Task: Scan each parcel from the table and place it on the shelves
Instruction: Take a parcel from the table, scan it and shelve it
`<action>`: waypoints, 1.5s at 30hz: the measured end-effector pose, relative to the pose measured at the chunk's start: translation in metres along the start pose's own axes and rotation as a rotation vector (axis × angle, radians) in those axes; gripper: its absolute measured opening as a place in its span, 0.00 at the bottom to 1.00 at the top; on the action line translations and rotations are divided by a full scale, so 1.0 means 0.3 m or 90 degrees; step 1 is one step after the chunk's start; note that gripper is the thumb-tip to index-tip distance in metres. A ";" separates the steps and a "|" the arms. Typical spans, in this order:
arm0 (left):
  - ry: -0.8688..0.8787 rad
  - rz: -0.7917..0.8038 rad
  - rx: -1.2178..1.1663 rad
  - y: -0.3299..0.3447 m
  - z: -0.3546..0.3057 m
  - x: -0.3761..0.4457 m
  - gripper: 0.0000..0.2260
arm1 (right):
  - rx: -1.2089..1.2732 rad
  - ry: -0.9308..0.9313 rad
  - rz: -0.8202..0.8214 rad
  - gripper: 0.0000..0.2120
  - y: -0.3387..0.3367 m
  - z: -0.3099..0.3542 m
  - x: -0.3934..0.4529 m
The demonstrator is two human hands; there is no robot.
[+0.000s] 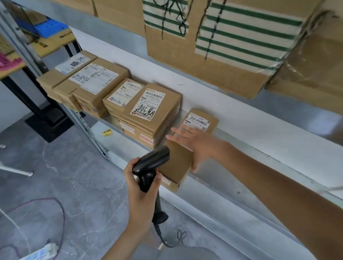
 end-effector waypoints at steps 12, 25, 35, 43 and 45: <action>-0.021 0.000 -0.025 0.018 0.016 -0.023 0.25 | 0.149 0.033 0.010 0.58 0.023 -0.037 -0.023; -0.011 -0.010 -0.034 0.024 0.015 0.000 0.26 | 0.298 0.258 -0.116 0.57 0.128 -0.054 -0.078; -0.024 -0.001 -0.011 0.015 0.039 0.005 0.26 | 0.302 0.454 -0.191 0.56 0.140 0.007 -0.053; 0.006 0.003 0.008 0.001 0.013 0.051 0.26 | 0.265 0.469 -0.276 0.49 0.164 -0.013 -0.042; 0.036 0.019 0.019 0.007 -0.018 0.072 0.27 | 0.283 0.500 -0.276 0.50 0.145 -0.013 -0.020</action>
Point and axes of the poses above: each hand's wrist, its own x-axis towards the middle knuckle, its own y-axis out of the palm, z = x × y, the point moved 5 cm from there along x, towards the middle knuckle, and after that the axes turned 13 degrees about y, right-handed, at the moved point
